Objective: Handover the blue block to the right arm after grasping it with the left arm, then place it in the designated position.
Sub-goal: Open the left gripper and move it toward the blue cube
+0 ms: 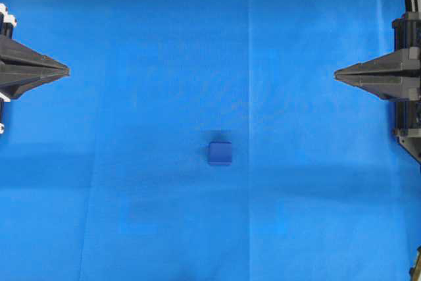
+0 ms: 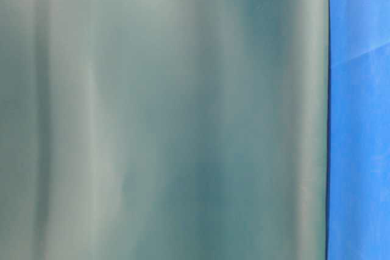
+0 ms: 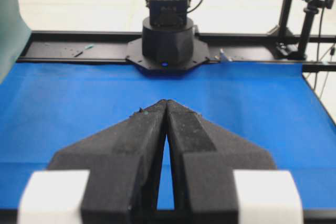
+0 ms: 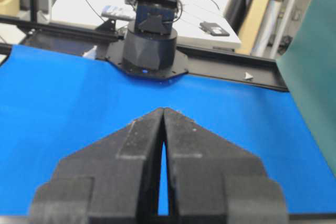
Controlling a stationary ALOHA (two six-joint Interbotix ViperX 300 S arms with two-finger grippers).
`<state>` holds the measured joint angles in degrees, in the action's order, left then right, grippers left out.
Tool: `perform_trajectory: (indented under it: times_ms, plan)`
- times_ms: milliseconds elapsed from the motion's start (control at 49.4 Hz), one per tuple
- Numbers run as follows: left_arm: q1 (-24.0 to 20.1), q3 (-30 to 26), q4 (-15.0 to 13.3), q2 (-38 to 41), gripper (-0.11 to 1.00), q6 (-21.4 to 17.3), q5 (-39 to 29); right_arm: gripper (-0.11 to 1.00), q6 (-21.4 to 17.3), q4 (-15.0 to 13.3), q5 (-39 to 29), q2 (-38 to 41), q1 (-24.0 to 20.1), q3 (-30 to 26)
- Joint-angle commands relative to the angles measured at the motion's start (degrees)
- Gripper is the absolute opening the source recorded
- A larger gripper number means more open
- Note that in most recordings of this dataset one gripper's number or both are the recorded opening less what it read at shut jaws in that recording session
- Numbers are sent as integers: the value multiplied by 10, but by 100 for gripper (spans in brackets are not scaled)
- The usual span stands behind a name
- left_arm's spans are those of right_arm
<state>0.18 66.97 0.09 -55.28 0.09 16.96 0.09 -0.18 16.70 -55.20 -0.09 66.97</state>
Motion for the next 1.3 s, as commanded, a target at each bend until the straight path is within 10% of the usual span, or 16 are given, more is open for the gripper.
perform_trajectory:
  times_ms: [0,669,770,1054,1277]
  plan:
    - [-4,-4,2,2,0,1,0,1,4,0,3,5,4,-8]
    - [-7,-4,5,1,0,-3,-1,0,-4,1,-40,-7,7,-21]
    - [-7,-4,5,1,9,-1,1,17,-7,4,-41,-7,7,-21]
    - [-7,-4,5,1,87,0,4,93,-16,4,-45,-4,7,-21]
    - [-7,-4,5,1,93,2,3,98,-16,4,-46,-4,8,-21]
